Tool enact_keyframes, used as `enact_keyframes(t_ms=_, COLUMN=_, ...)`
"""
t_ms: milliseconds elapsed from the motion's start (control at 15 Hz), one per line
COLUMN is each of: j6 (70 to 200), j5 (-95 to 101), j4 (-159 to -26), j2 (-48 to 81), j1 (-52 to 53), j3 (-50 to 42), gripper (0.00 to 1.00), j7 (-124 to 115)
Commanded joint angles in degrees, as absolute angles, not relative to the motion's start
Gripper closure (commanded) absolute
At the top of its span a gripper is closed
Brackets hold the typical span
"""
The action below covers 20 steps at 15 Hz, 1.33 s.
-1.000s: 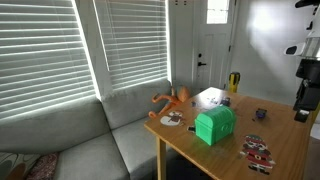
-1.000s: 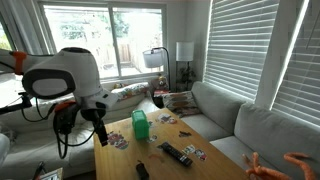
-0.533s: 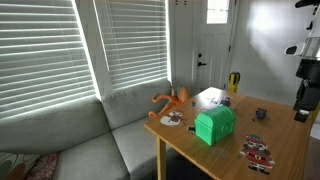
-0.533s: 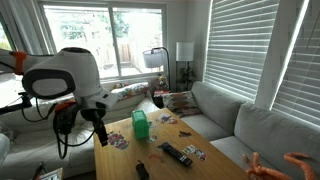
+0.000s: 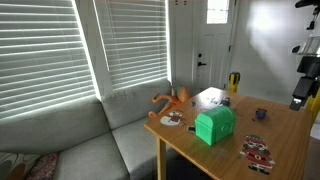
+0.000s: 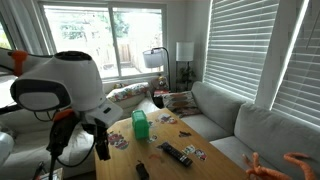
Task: Turn the blue toy over
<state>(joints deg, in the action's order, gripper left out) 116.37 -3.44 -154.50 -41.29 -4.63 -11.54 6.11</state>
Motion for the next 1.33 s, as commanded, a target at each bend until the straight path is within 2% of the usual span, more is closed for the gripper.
enact_keyframes(t_ms=0, j6=119.2, j5=-5.9, j4=-152.1, j2=-37.1, j1=-7.2, j3=-15.2, gripper=0.00, j7=7.2)
enact_keyframes(t_ms=133, j6=123.5, j5=-4.9, j4=-152.7, j2=-35.7, j1=-7.9, j3=-15.8, gripper=0.00, j7=8.3)
enact_keyframes(t_ms=200, j6=120.7, j5=-4.6, j4=-153.4, j2=-38.0, j1=-8.1, j3=-14.6, gripper=0.00, j7=7.2)
enact_keyframes(t_ms=667, j6=123.1, j5=-4.6, j4=-153.3, j2=-36.0, j1=-8.4, j3=-15.0, gripper=0.00, j7=7.6)
enact_keyframes(t_ms=1267, j6=114.9, j5=-13.4, j4=-143.5, j2=-24.2, j1=-12.7, j3=-18.3, gripper=0.00, j7=-3.7)
